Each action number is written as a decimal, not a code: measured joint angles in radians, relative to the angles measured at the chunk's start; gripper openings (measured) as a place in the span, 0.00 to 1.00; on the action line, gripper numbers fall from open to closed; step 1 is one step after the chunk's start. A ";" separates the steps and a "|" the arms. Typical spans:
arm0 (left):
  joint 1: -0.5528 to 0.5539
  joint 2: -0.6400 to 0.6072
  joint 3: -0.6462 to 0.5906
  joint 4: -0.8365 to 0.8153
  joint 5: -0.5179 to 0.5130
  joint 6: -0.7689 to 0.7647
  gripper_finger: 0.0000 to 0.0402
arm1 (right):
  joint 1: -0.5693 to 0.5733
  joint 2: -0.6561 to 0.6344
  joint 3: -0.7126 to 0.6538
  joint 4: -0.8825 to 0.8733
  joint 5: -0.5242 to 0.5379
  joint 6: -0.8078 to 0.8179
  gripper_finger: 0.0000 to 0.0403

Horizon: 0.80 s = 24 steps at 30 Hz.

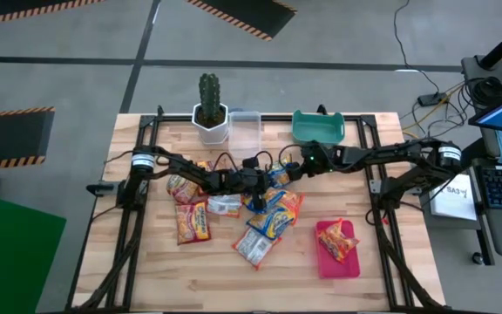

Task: Sort Maruchan noodles
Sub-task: Put the blue noodle pack into the green bin

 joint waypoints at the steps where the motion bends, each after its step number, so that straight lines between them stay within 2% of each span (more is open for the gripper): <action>1: 0.000 0.000 0.000 -0.001 0.000 0.000 0.11 | -0.005 0.007 0.000 0.018 0.000 -0.010 0.74; 14: -0.001 0.000 -0.002 -0.011 0.000 0.001 0.11 | -0.018 0.191 0.000 0.295 -0.015 -0.114 0.71; 18: -0.001 0.000 -0.002 -0.011 0.000 0.002 0.11 | -0.018 0.203 0.000 0.317 -0.029 -0.125 0.62; 24: -0.001 0.000 -0.003 -0.012 0.000 0.003 0.11 | -0.017 0.192 0.000 0.317 -0.037 -0.126 0.40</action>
